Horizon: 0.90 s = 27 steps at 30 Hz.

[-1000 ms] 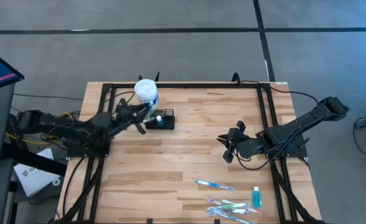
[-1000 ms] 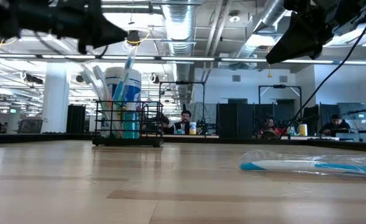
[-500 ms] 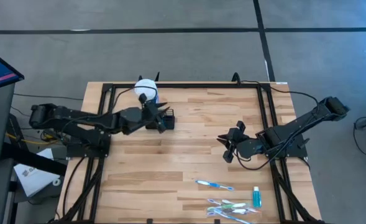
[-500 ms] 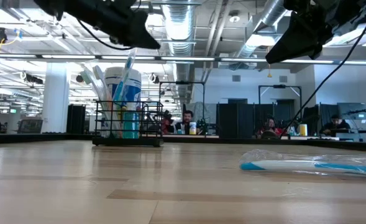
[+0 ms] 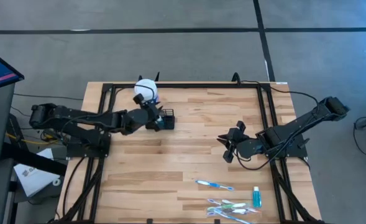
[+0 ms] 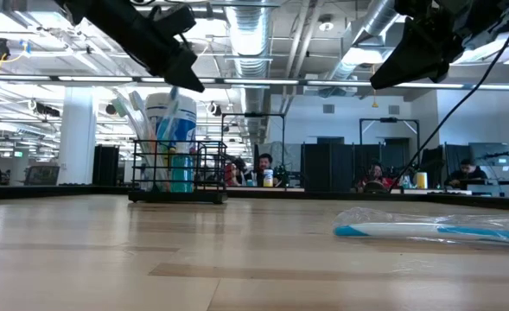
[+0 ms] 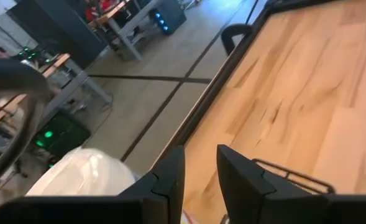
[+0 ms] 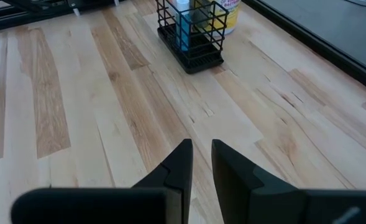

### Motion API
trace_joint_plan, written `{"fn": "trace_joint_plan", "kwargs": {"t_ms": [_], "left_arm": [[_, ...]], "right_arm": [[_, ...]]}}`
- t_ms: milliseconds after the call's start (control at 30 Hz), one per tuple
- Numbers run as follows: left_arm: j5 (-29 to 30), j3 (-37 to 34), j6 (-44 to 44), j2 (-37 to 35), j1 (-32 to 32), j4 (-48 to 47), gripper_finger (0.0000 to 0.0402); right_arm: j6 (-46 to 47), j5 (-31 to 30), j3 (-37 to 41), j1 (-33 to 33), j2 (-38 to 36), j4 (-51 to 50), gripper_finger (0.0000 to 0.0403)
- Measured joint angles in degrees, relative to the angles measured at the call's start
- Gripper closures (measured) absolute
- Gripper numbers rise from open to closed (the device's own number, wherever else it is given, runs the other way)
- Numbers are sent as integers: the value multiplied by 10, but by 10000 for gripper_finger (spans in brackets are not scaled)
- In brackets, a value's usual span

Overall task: Pick & Place toothbrushing station
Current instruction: Put the blue toothbrush into the wire organizer

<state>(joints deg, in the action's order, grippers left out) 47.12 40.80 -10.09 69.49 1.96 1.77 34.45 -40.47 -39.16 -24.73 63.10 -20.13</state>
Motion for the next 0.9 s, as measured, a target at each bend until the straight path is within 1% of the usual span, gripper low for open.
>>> {"fn": "trace_joint_plan", "kwargs": {"t_ms": [200, 367, 567, 733, 800, 900], "left_arm": [[26, 0, 1, 0, 0, -22, 314], [27, 0, 33, 0, 0, -63, 314], [27, 0, 36, 0, 0, -63, 314], [24, -1, 74, 0, 2, -68, 314], [20, -5, 74, 0, 3, -70, 314], [32, -6, 71, -1, 3, -70, 314]], "right_arm": [[0, 0, 0, 0, 0, -2, 351], [0, 0, 0, 0, 0, -2, 351], [0, 0, 0, 0, 0, -2, 351], [0, 0, 0, 0, 0, -2, 351], [0, 0, 0, 0, 0, -2, 351], [0, 0, 0, 0, 0, -2, 351]]}}
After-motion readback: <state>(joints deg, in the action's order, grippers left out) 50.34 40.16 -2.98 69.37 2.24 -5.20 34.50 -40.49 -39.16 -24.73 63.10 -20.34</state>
